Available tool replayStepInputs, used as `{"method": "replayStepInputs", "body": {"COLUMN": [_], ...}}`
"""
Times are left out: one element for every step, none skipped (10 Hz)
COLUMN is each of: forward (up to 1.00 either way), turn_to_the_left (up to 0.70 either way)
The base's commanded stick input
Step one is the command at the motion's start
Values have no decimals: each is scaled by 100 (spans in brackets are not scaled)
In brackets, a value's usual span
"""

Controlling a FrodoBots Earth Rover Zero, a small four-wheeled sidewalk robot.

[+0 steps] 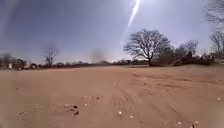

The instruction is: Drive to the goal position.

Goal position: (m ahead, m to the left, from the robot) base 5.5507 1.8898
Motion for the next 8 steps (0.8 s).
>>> {"method": "replayStepInputs", "body": {"forward": [100, 100, 100, 100, 100, 100, 100, 100], "turn_to_the_left": [-17, -6, 0, 0, 0, 0, 0, 0]}}
